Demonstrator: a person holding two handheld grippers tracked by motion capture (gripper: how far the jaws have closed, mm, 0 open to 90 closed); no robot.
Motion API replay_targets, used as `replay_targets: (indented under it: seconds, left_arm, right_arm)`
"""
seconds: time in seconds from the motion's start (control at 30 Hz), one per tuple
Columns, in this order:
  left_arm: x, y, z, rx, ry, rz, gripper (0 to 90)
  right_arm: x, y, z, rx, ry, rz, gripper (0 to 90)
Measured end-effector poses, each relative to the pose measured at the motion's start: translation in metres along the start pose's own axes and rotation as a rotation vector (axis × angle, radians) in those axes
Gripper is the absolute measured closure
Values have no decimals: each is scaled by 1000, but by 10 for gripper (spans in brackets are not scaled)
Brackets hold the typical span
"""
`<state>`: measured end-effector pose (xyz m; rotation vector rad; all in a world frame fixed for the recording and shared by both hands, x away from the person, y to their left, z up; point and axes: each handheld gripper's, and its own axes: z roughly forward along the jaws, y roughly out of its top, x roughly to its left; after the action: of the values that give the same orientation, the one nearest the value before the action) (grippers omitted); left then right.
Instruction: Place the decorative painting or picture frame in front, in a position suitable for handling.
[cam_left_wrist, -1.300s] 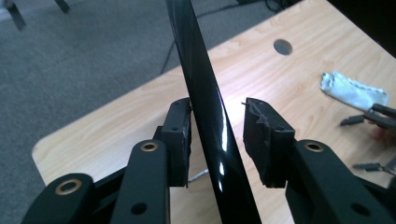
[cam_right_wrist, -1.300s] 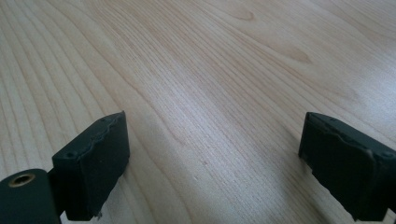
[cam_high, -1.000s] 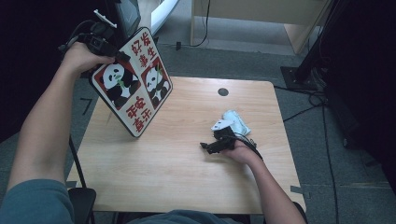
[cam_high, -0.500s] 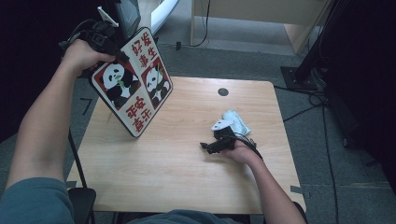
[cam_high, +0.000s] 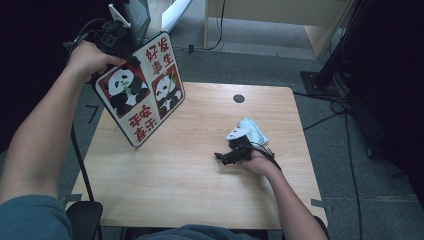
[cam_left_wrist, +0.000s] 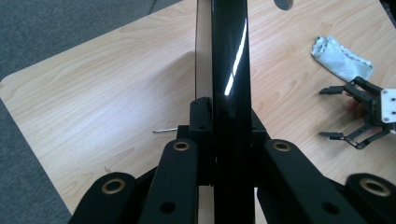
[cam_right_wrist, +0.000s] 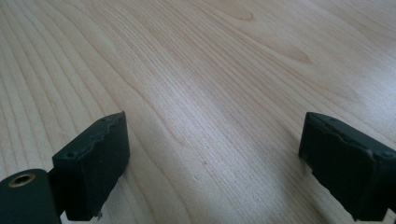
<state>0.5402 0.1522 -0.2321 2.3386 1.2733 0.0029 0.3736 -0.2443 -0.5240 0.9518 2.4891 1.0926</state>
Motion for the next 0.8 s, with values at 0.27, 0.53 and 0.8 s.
replay_targets:
  seconds: [0.27, 0.53, 0.8]
  left_arm:
    - [-29, -12, -16, -47, -82, 59, 812]
    - [-68, -27, -11, -27, -128, 99, 813]
    - [-99, -42, 1, 2, -136, 137, 812]
  right_arm:
    - [0, 0, 0, 0, 2, -1, 90]
    - [0, -2, -3, 3, 5, -4, 90]
    - [0, -4, -4, 2, 4, -4, 90]
